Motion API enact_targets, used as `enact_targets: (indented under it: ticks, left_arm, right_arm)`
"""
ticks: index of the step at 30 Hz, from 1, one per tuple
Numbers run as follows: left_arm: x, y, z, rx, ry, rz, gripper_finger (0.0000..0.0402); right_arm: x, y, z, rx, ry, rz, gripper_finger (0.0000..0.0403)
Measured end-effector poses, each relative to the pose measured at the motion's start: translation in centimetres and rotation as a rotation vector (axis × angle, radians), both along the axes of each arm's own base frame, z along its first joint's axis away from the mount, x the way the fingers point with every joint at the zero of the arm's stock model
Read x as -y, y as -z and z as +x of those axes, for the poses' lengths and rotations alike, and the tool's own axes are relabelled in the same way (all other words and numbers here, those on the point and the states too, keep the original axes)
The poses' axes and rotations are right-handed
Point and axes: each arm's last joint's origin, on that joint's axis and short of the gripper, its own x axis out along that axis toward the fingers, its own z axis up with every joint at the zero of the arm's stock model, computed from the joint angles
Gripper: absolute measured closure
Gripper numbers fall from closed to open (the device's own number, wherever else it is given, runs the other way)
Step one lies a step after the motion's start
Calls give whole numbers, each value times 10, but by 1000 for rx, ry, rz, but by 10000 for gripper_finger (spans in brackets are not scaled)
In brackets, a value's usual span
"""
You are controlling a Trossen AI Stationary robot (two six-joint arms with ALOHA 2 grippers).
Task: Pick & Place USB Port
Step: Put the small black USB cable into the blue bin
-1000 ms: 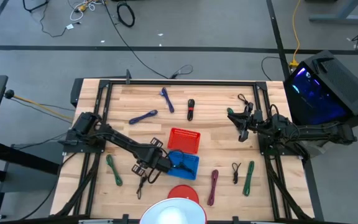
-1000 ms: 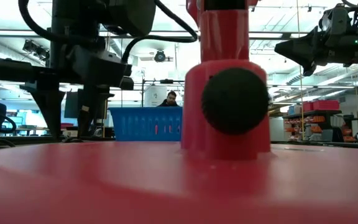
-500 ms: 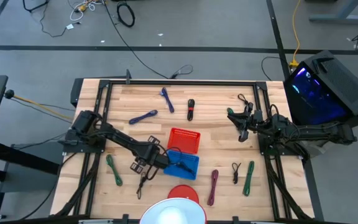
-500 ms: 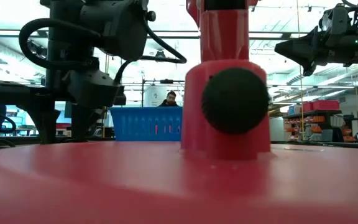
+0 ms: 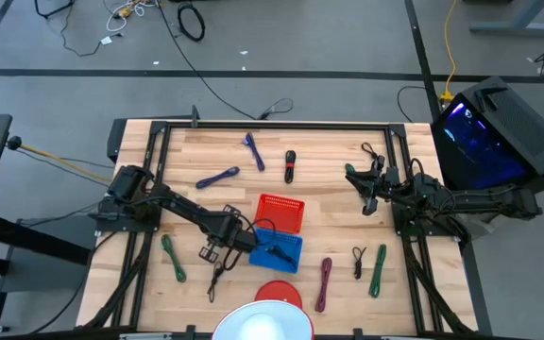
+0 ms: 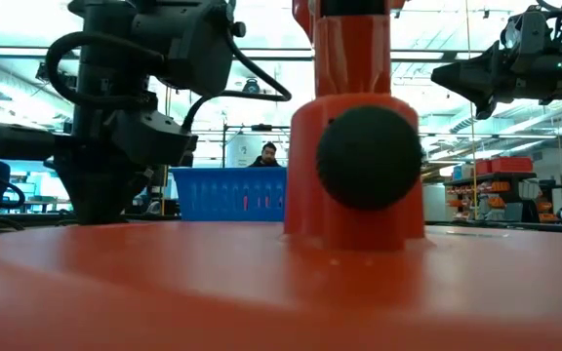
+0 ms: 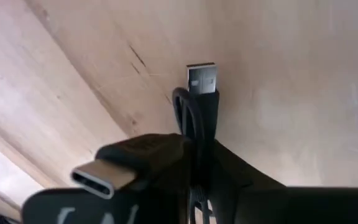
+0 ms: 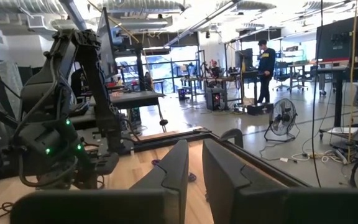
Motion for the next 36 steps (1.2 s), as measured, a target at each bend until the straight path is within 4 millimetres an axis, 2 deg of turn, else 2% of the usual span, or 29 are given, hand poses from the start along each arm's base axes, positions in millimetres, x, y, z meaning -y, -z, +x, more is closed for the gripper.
enact_targets:
  ticks: [4,6,11,15,19,21,26,30,36]
  left_arm:
    - [-5,-11,-9,-14,-34,72,374]
    - [-8,-29,-13,29,-76,117,379]
    - [-8,-83,-17,306,-200,12,379]
    - [4,-132,-12,670,-198,-181,379]
    - [17,-153,-6,881,-106,-250,379]
    - [20,-153,-1,918,-84,-258,379]
    - [28,-138,18,940,-43,-297,380]
    - [30,-112,33,883,-45,-288,381]
    - [33,-78,54,831,-38,-366,381]
  right_arm:
    - [0,0,0,0,2,1,353]
    - [0,0,0,-1,2,1,353]
    - [0,0,0,-2,2,1,353]
    - [0,0,0,-2,3,1,353]
    - [0,0,0,-1,5,1,353]
    - [0,0,0,-1,10,3,353]
    - [0,0,0,2,9,6,353]
    - [0,0,0,2,9,6,353]
    - [0,0,0,3,9,5,353]
